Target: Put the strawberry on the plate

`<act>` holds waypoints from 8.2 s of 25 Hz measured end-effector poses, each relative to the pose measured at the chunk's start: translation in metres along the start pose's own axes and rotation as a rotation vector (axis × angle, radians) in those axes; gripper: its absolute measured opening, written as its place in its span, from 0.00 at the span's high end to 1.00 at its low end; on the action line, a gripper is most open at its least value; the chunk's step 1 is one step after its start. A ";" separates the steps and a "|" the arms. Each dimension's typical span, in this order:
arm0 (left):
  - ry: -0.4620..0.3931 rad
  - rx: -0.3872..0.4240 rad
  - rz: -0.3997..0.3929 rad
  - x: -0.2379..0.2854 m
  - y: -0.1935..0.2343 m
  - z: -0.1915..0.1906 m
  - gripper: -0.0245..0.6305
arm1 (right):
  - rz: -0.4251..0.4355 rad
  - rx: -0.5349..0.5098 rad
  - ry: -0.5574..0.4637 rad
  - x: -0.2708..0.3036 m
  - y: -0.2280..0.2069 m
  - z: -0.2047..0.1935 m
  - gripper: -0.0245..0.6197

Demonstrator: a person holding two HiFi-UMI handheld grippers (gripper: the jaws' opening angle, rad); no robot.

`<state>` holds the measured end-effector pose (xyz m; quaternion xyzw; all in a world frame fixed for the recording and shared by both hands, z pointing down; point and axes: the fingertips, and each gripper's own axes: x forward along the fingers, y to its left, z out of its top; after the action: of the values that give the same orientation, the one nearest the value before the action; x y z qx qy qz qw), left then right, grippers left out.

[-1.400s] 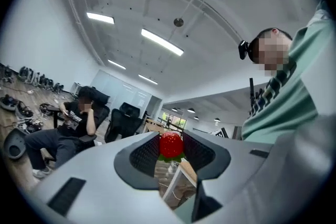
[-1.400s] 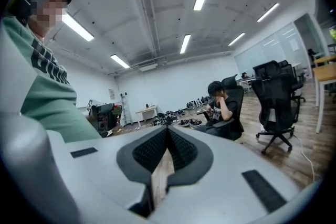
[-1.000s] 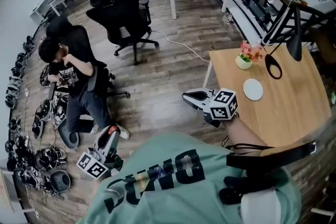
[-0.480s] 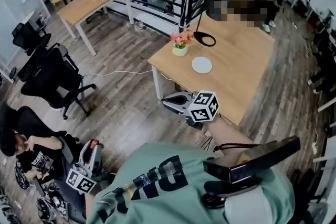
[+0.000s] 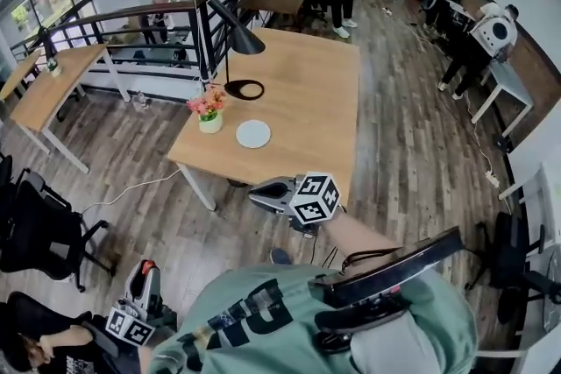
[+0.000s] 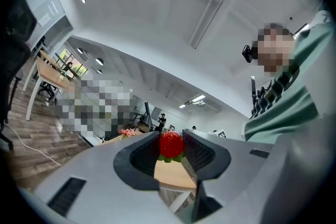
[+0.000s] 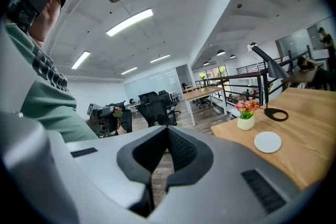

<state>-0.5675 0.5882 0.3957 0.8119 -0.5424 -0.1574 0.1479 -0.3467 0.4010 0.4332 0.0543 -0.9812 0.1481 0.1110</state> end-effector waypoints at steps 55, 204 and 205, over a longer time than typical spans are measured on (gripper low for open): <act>0.466 -0.113 -0.696 0.580 0.101 -0.057 0.75 | -0.557 0.251 -0.178 -0.099 -0.408 0.062 0.95; 0.386 0.225 -0.519 0.628 0.111 -0.024 0.96 | -0.590 0.043 -0.244 -0.102 -0.377 0.153 0.95; 0.386 0.229 -0.526 0.626 0.108 -0.020 0.96 | -0.590 0.033 -0.252 -0.103 -0.374 0.157 0.95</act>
<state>-0.4221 -0.0309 0.3988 0.9500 -0.2908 0.0280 0.1102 -0.2268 0.0060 0.3669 0.3563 -0.9266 0.1175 0.0258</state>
